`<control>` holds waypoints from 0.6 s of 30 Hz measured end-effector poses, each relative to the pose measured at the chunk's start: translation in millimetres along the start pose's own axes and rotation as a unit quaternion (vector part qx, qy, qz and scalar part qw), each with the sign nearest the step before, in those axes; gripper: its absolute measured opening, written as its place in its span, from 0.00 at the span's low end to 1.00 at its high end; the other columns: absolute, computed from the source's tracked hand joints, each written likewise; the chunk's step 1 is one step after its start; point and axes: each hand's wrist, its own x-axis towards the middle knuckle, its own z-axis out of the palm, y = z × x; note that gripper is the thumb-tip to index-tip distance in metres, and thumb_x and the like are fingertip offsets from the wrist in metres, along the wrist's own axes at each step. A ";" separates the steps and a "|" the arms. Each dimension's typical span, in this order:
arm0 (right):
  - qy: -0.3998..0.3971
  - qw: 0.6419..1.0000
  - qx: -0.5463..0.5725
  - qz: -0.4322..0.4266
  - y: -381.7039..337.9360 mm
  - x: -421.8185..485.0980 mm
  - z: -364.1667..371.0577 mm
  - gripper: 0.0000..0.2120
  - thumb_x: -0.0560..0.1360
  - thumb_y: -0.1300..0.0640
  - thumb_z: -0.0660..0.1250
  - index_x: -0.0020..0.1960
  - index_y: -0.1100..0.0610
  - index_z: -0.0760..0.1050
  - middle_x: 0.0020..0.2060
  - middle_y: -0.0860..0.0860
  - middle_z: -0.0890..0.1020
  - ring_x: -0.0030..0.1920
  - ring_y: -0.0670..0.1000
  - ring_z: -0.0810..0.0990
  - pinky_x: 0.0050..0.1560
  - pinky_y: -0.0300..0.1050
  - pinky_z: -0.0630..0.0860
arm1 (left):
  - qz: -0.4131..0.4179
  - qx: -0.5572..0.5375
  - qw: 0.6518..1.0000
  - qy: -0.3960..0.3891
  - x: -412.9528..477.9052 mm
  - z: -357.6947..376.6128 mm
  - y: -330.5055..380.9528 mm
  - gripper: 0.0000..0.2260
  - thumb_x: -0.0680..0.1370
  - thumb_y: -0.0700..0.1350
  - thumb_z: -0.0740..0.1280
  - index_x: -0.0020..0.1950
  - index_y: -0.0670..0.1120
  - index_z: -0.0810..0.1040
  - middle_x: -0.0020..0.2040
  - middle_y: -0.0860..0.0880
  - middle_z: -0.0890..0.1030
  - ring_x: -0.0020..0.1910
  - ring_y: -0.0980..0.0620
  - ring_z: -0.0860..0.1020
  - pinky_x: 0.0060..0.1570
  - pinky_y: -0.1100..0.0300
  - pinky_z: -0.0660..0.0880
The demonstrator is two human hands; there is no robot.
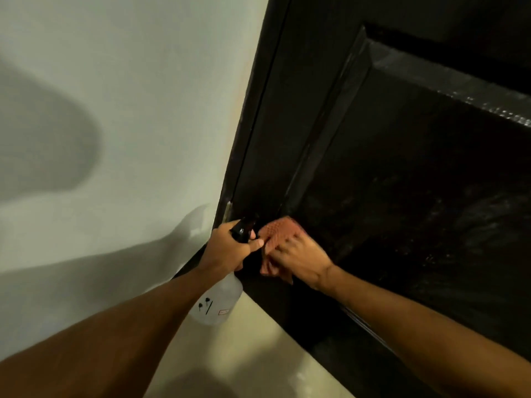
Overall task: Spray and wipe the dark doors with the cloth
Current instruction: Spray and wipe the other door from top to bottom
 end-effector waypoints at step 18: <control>0.105 0.962 -0.031 0.250 95.9 -4.1 -99.0 0.47 0.45 0.51 0.83 0.64 0.57 0.77 0.60 0.56 0.79 0.58 0.61 0.77 0.58 0.54 0.74 | -0.002 -0.016 1.000 0.006 -5.0 -7.6 6.2 0.08 0.77 0.41 0.75 0.52 0.40 0.80 0.38 0.42 0.81 0.24 0.57 0.76 0.25 0.65 0.74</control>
